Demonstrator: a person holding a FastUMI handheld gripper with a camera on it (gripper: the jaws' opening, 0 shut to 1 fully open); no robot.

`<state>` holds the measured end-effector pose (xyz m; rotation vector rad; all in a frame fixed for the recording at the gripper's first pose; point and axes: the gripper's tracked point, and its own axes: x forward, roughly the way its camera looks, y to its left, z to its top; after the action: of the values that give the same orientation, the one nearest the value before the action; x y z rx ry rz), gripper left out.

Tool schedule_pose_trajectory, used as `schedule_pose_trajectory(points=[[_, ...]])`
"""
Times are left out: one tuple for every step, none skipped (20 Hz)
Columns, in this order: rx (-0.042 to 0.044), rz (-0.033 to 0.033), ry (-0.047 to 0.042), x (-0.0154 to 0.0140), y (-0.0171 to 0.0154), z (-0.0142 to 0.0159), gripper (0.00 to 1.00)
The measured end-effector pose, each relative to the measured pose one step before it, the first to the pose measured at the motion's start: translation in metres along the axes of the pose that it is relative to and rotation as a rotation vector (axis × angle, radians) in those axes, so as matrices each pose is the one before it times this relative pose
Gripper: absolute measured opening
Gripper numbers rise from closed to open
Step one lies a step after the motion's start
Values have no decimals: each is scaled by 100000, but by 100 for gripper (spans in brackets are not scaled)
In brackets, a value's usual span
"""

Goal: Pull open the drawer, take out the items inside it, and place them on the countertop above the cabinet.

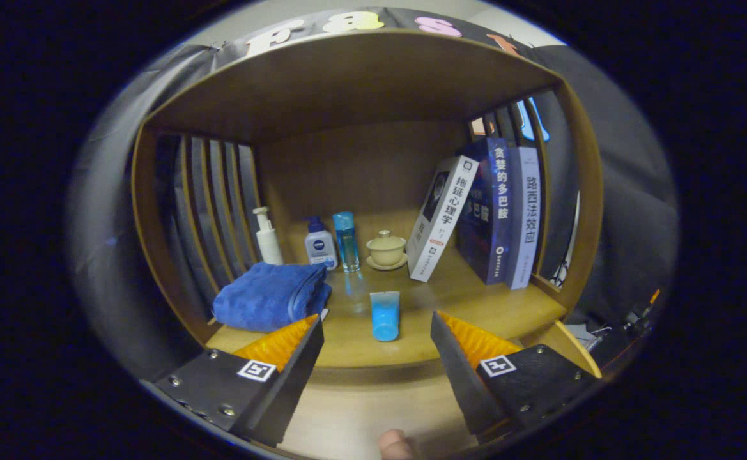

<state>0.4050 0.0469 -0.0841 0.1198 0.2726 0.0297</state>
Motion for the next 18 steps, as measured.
schedule_pose_trajectory(points=[[634,1388,54,-1477,-145,52,100],[132,175,117,-1409,-241,-4,100],[40,159,-742,-1288,-339,107,100],[-199,-675,-1005,-1150,-382,211,100],[-422,-146,-964,-1485,-178,8,100],[-515,-59,-581,-1126,-100,2,100],[-434,-588,-2356,-1263,-187,202,100],[-341,-525,-1500,-1157,-171,-106,100],[41,-690,-1772,-1129,-82,-2,100],[35,-5,-1009,-1250,167,-336,100],[-137,318,-1271,-1267,248,-389,100],[-300,144,-1835,-1013,163,-274,100],[-420,-443,-991,-1002,1,-498,100],[-202,-1749,-1162,-828,-323,-671,100],[-143,-649,-539,-721,-239,-673,100],[338,-132,-548,-376,139,-764,100],[1400,197,140,-361,-40,-888,100],[1372,872,-829,9,403,-483,100]])
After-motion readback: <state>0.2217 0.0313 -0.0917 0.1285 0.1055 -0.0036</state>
